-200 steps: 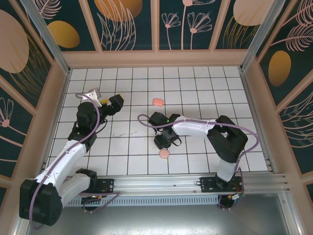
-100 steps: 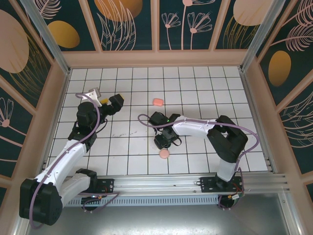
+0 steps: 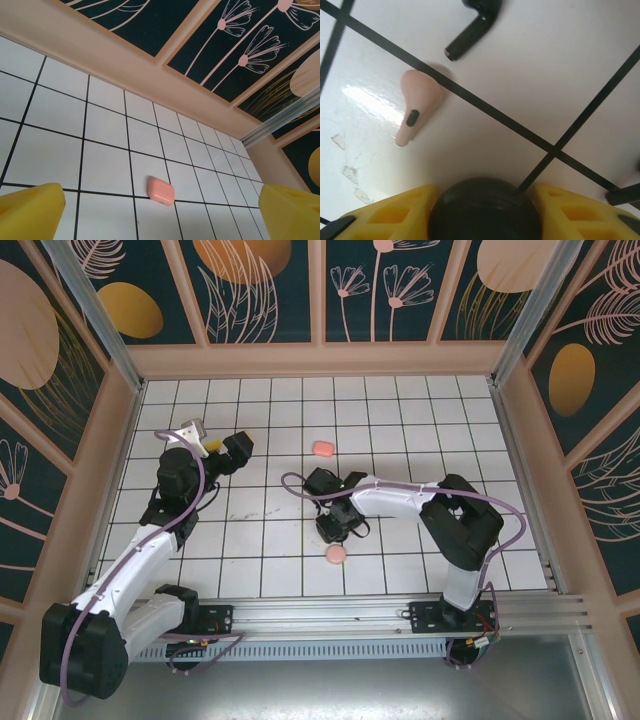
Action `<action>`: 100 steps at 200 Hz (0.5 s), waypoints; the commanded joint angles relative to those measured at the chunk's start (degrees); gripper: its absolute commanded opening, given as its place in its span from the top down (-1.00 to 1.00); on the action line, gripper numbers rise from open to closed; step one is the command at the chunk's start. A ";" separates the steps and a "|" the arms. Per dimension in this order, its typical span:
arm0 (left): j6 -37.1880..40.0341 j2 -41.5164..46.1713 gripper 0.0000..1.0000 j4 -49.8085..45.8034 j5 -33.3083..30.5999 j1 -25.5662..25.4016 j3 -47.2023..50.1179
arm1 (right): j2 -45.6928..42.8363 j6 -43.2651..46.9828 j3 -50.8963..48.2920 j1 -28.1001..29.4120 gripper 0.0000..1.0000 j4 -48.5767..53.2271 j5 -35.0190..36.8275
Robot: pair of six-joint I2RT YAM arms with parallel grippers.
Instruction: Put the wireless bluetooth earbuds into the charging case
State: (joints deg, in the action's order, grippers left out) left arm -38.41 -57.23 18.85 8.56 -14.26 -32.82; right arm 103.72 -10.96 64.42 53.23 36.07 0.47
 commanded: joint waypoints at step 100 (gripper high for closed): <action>-1.54 -10.87 -0.97 24.71 4.65 -0.14 7.51 | 2.17 -15.24 28.39 -10.28 0.22 -2.79 -4.05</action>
State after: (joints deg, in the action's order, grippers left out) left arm -38.74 -64.62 32.53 10.50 -14.24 -27.20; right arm 102.28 -17.15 88.29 46.41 36.73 -1.23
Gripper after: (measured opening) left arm 0.987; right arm 0.464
